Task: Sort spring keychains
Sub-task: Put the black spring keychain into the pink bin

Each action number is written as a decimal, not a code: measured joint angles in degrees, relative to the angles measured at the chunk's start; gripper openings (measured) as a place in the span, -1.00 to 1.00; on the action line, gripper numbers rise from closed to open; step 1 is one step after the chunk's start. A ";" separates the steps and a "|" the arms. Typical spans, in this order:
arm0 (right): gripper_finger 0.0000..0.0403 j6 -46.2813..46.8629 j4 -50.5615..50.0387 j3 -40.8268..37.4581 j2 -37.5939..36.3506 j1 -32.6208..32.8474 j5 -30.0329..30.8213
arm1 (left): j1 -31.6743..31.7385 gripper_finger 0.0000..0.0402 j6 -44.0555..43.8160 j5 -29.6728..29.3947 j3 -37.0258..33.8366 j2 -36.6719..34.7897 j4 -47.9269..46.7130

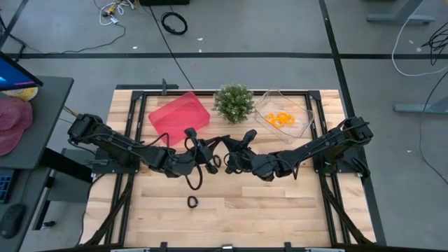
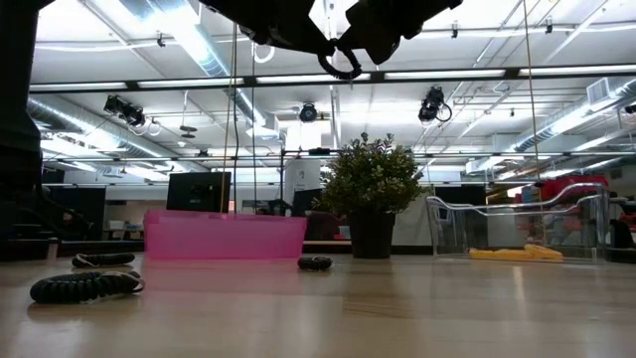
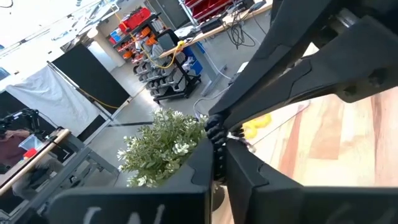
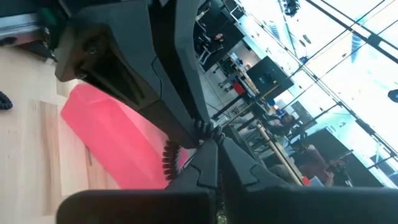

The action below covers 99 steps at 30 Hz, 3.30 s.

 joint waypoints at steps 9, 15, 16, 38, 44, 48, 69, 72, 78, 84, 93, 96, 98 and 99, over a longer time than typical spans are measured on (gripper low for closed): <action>-1.00 0.00 0.15 0.00 0.02 -0.02 -0.62 | -0.02 -0.92 0.02 -1.41 0.00 0.00 -0.55; -0.99 0.00 0.13 0.00 0.02 -0.04 -0.77 | -0.03 -0.92 1.44 -6.48 0.02 0.00 -2.01; -0.98 0.00 0.08 0.00 0.02 -0.04 -0.77 | -0.02 -0.92 1.51 -6.99 0.02 0.00 -2.56; 0.13 -1.72 0.81 0.00 0.02 0.74 5.72 | 7.93 -0.93 -10.63 -8.21 0.00 -1.11 -24.77; 0.12 -1.62 0.79 0.00 0.02 0.74 5.70 | 13.56 -0.93 -21.10 -4.83 0.00 -1.72 -37.20; 0.08 -1.53 0.79 0.00 0.02 0.74 5.70 | 16.32 -0.93 -26.43 -4.90 0.02 -1.81 -44.00; 0.03 -1.53 0.79 0.00 0.02 0.70 5.60 | 27.87 -0.89 -44.57 -13.78 -7.31 -1.79 -62.61; 0.03 -1.53 0.79 0.00 0.02 0.59 5.48 | 29.10 -0.76 -44.65 -13.56 -7.81 -1.79 -62.53; 0.03 -0.46 0.76 0.02 0.02 0.31 5.38 | 29.03 -0.43 -43.37 -10.70 -7.82 -1.79 -59.88; 0.03 0.05 0.76 0.02 0.02 0.31 4.43 | 29.00 -0.18 -42.64 -8.81 -7.82 -1.79 -59.47; 0.03 13.62 -5.75 0.09 0.00 -2.25 -2.13 | 29.00 -0.09 -40.59 -4.36 -7.82 -1.79 -56.73; 0.03 22.20 -10.94 0.09 0.00 -4.79 -10.65 | 28.98 -0.10 -38.26 -1.54 -7.82 -2.95 -53.92; 0.03 27.37 -14.94 0.09 0.00 -6.95 -17.57 | 28.98 -0.10 -36.72 1.46 -7.82 -4.37 -51.58; 0.03 29.24 -16.61 0.09 0.00 -8.01 -21.35 | 28.97 -0.10 -35.98 2.84 -7.82 -5.21 -50.63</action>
